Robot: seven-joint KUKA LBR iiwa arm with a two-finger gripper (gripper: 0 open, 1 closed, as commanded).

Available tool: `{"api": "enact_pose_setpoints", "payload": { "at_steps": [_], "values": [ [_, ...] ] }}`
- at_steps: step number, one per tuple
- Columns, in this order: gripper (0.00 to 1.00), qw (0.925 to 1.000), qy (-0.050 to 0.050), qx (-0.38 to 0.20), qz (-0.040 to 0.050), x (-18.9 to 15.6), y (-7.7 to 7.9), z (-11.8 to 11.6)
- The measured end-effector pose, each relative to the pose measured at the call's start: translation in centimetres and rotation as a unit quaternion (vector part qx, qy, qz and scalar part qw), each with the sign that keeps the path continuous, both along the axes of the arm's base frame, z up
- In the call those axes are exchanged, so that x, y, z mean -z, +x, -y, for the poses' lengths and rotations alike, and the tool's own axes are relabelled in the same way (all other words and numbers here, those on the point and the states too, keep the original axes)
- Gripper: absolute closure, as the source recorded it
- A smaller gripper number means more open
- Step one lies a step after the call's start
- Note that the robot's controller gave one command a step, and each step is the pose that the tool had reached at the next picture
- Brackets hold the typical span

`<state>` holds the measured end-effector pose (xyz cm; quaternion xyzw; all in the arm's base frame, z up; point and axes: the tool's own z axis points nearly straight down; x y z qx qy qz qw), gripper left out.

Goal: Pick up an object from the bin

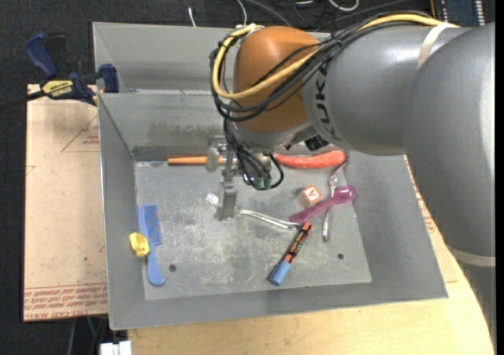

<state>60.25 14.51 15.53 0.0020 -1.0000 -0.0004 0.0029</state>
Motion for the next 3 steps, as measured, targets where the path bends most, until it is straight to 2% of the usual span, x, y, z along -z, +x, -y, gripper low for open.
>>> {"api": "enact_pose_setpoints", "payload": {
  "at_steps": [1,2,3],
  "values": [
    [0.00,1.0000,0.000,0.002,0.0034,-0.5,0.1,0.1],
    [0.00,0.9998,0.000,0.019,0.0011,8.5,-5.3,8.9],
    [0.00,0.9993,0.004,-0.035,0.0121,2.9,-3.1,8.5]
  ]
}}
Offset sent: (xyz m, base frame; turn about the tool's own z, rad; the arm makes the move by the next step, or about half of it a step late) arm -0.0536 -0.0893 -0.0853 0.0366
